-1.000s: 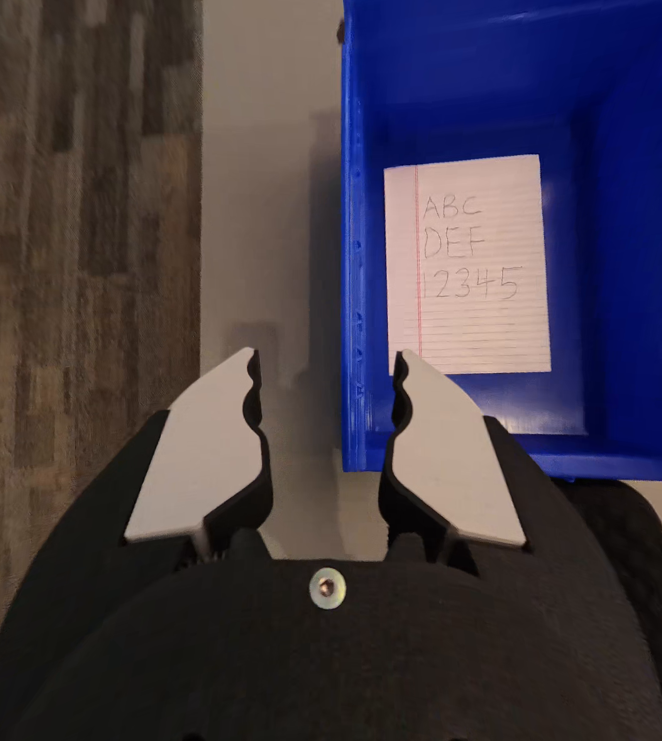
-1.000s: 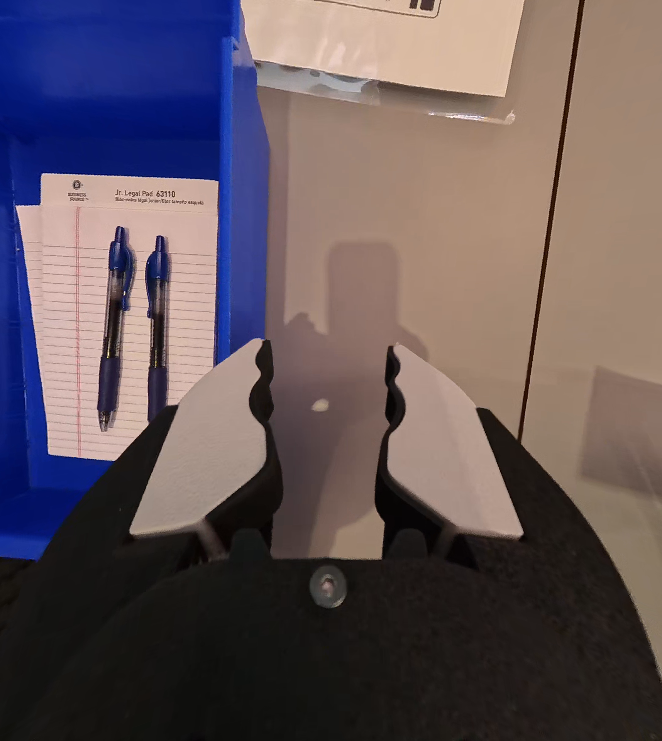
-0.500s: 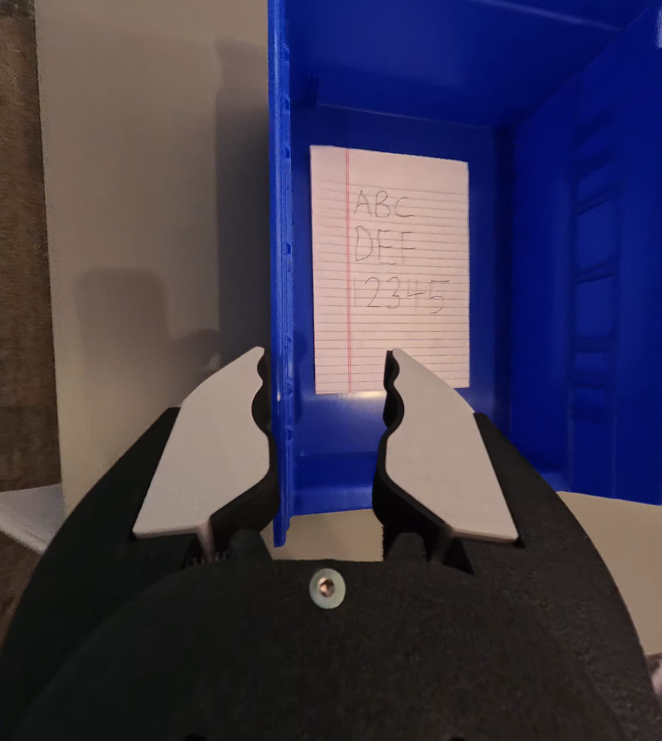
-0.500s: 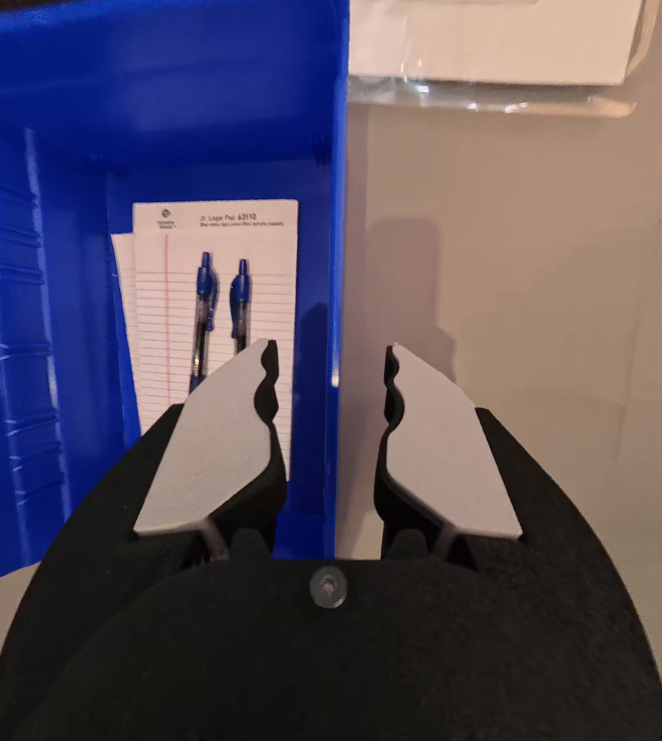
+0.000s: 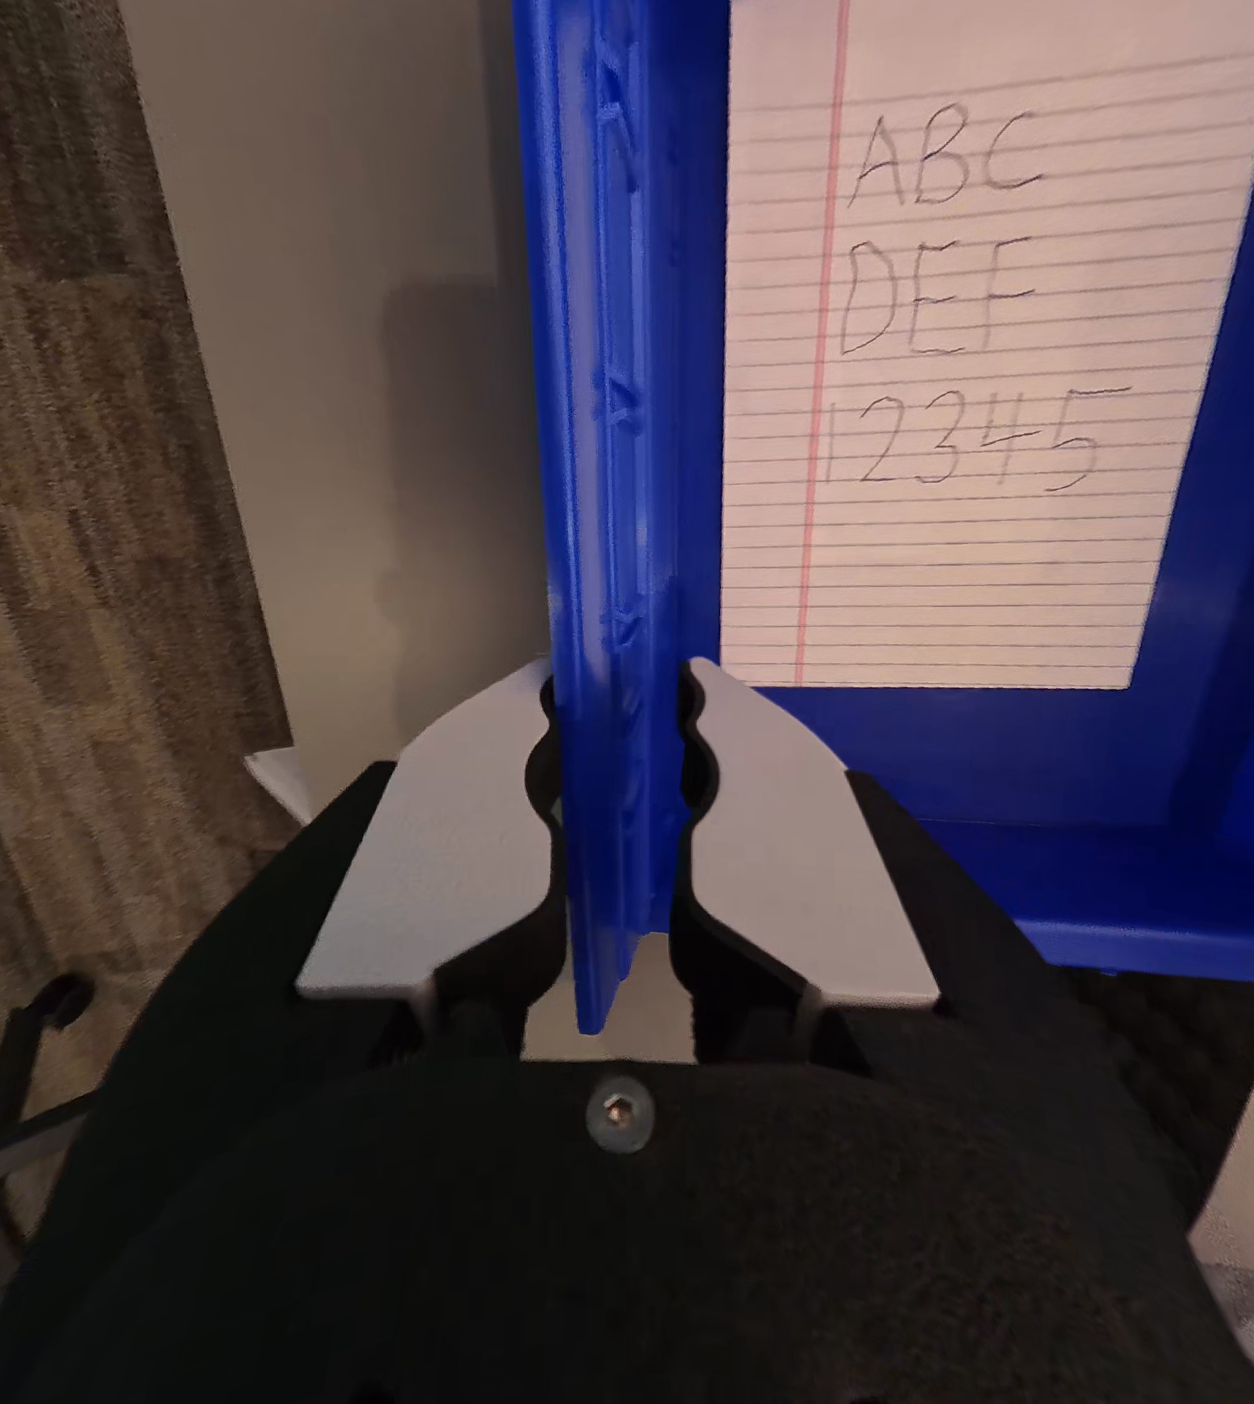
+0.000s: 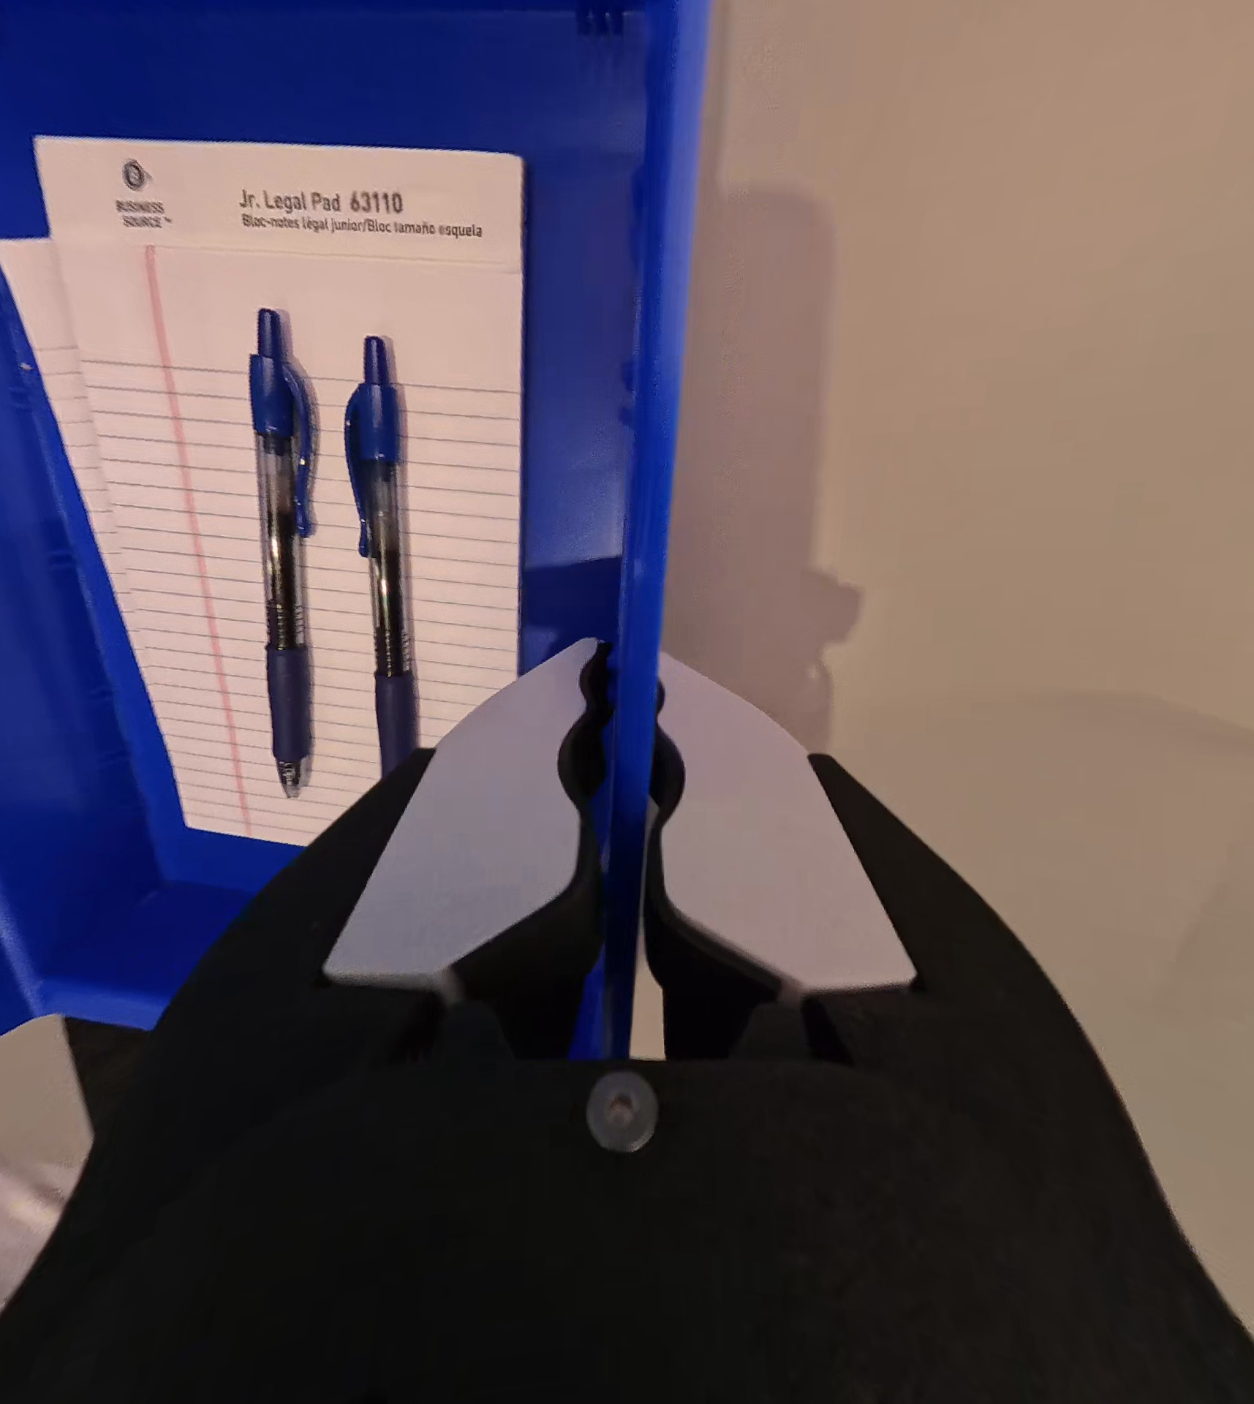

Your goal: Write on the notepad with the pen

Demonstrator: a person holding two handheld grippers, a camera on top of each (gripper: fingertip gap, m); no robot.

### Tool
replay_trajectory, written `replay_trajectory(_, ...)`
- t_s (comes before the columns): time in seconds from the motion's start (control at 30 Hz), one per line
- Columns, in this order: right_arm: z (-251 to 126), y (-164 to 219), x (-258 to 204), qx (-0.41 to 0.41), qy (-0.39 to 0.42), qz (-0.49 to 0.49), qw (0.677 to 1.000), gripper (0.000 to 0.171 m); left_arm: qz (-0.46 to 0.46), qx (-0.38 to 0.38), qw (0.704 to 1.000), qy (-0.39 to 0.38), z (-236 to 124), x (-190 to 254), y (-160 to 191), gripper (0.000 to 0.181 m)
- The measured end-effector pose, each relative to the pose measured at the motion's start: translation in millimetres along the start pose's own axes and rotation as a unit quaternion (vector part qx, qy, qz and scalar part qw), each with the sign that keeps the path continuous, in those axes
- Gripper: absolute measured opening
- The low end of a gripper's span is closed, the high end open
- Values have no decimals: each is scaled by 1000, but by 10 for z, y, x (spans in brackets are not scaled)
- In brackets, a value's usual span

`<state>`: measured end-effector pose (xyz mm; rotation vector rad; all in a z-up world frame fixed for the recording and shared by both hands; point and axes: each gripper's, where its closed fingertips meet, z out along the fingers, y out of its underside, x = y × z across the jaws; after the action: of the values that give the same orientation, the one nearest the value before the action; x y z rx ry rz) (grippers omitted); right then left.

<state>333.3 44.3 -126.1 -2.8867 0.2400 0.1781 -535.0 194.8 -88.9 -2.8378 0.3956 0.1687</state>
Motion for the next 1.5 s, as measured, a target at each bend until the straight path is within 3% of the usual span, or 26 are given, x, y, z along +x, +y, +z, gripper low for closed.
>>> replay_trajectory(0.07, 1, -1, -8, 4, -23, 12, 1000, 6, 6, -15, 1000, -7, 26, -50, 13, 16)
replay_trajectory(0.17, 2, -3, -7, 7, -30, 3, 1000, 6, -19, -37, 998, 41, 111, 2, 38, 9)
replay_trajectory(0.47, 3, -1, -3, -10, -27, -4, 1000, 6, -17, -36, 994, 106, 100, 161, 26, 3)
replay_trajectory(0.8, 54, 4, -427, -6, -26, 27, 999, 5, 54, 11, 994, 93, -19, 1343, -143, 7)
replay_trajectory(1.2, 201, -66, -1490, -28, -44, -5, 999, 6, 100, 42, 989, 105, -146, 2627, -131, 12)
replay_trajectory(1.5, 320, -175, -1460, -47, 25, -49, 997, 15, 114, 67, 982, 132, -170, 3052, -95, 18)
